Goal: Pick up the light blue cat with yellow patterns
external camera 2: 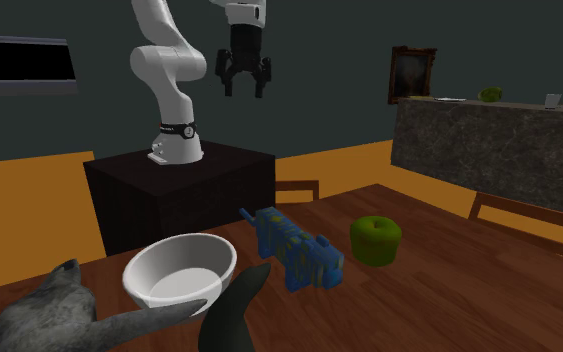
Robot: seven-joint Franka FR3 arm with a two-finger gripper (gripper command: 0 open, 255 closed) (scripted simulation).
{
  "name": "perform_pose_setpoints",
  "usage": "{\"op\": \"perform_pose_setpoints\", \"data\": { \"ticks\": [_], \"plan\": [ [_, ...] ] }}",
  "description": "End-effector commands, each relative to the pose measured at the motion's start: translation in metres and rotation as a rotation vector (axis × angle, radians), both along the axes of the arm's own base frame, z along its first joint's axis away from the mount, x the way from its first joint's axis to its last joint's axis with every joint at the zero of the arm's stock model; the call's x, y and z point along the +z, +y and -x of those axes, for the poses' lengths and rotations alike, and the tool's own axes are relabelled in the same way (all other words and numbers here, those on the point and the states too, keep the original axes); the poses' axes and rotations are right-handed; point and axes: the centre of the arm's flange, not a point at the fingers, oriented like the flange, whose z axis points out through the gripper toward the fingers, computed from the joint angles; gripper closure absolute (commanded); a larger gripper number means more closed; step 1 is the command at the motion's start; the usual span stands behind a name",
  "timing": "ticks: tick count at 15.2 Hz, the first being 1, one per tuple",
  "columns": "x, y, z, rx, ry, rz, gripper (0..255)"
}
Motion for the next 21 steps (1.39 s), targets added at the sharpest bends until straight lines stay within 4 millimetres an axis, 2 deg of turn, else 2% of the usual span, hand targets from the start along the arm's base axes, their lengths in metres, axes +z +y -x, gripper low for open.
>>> {"op": "perform_pose_setpoints", "data": {
  "ticks": [1, 21],
  "plan": [
    [-0.025, -0.007, -0.015, -0.018, -0.005, -0.007, 0],
    [-0.253, -0.073, -0.134, -0.19, -0.029, -0.082, 0]
  ]
}}
